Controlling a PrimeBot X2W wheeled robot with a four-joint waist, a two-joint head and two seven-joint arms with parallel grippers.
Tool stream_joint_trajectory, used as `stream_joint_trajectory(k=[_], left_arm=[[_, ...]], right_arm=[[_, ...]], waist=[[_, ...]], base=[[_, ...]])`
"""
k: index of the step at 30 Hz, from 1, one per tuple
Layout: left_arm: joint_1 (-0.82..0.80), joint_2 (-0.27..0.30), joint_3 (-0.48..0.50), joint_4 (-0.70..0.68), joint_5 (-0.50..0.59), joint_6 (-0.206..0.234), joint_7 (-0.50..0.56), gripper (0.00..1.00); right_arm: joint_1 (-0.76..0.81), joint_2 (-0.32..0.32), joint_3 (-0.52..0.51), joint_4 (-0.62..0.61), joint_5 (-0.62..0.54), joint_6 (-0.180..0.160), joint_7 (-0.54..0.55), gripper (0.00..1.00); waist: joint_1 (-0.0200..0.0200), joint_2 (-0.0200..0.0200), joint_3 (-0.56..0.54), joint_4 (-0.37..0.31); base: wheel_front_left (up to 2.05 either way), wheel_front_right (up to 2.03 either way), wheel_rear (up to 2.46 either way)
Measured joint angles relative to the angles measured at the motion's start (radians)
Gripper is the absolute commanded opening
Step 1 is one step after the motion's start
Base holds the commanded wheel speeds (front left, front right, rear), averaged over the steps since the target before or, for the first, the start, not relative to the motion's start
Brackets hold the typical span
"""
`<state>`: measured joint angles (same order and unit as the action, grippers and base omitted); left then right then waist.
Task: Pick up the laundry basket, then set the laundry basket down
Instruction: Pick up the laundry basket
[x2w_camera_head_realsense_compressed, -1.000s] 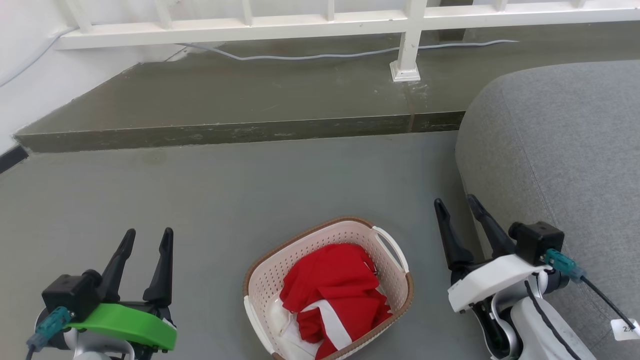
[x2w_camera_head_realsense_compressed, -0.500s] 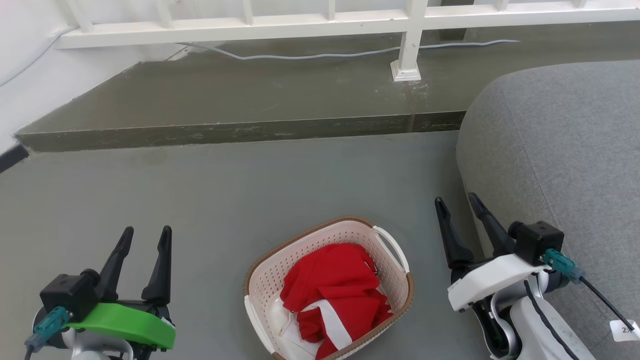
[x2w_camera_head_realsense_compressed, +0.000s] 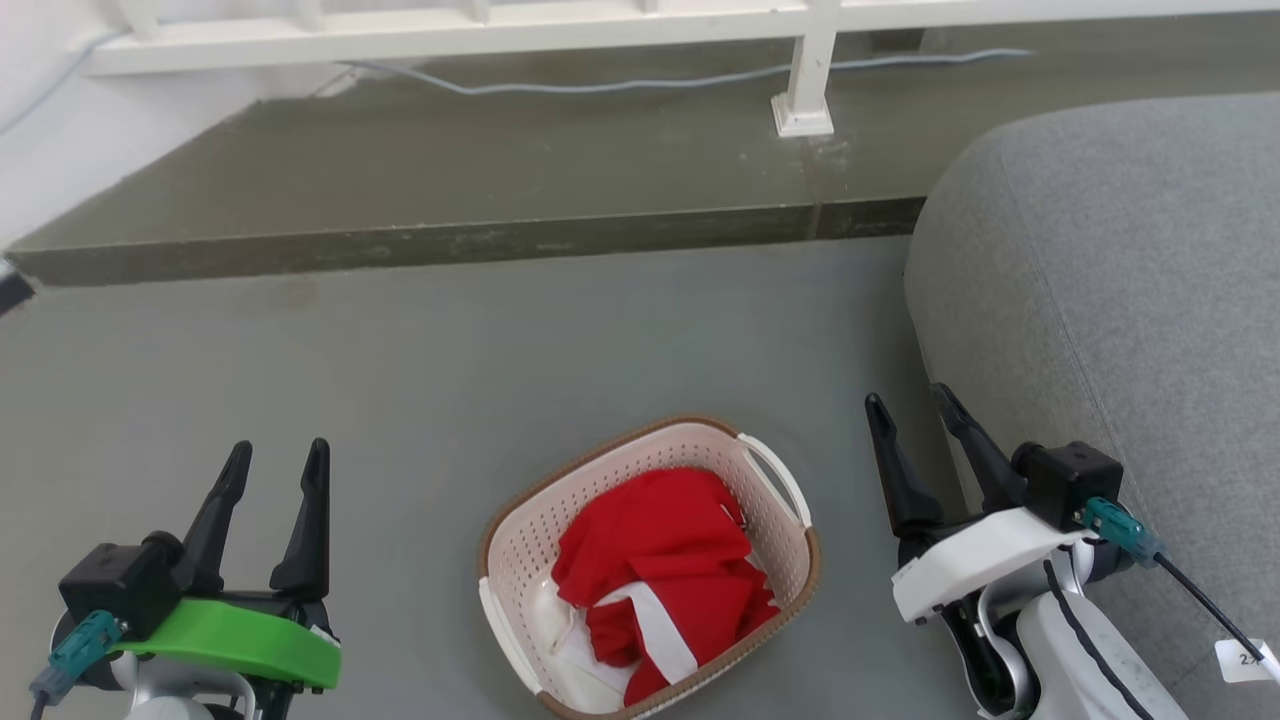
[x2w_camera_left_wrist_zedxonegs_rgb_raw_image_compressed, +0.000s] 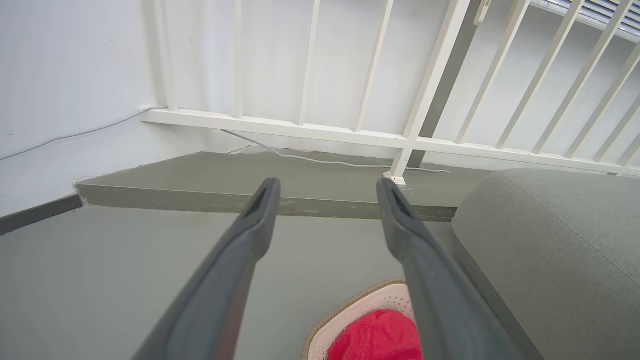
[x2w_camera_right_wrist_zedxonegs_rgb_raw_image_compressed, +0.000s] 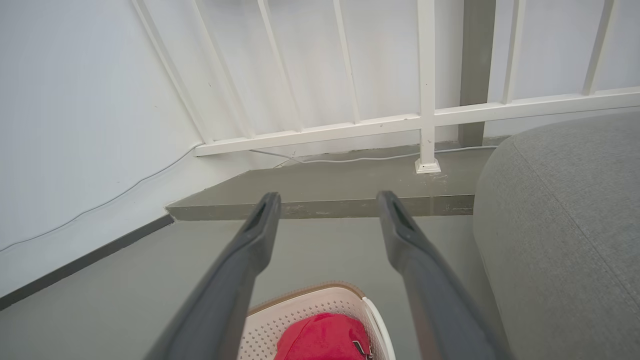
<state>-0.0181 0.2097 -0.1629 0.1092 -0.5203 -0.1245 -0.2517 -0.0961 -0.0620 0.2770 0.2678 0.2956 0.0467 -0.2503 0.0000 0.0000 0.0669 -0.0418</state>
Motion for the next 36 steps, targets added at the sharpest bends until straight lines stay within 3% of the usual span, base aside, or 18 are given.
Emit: stream_joint_trajectory(k=[16, 36], left_arm=[[-0.002, 0.029, -0.036, 0.010, -0.073, 0.000, 0.000, 1.00], [-0.117, 0.128, -0.128, 0.129, -0.218, 0.000, 0.000, 1.00]], right_arm=[[-0.027, 0.005, 0.013, -0.032, -0.023, -0.007, 0.000, 1.00], [-0.115, 0.006, 0.093, -0.104, -0.019, -0.076, -0.002, 1.00]], waist=[[0.0000, 0.0000, 0.114, -0.029], [0.0000, 0.0000, 0.323, -0.069]], base=[[0.00, 0.00, 0.00], [0.00, 0.00, 0.00]])
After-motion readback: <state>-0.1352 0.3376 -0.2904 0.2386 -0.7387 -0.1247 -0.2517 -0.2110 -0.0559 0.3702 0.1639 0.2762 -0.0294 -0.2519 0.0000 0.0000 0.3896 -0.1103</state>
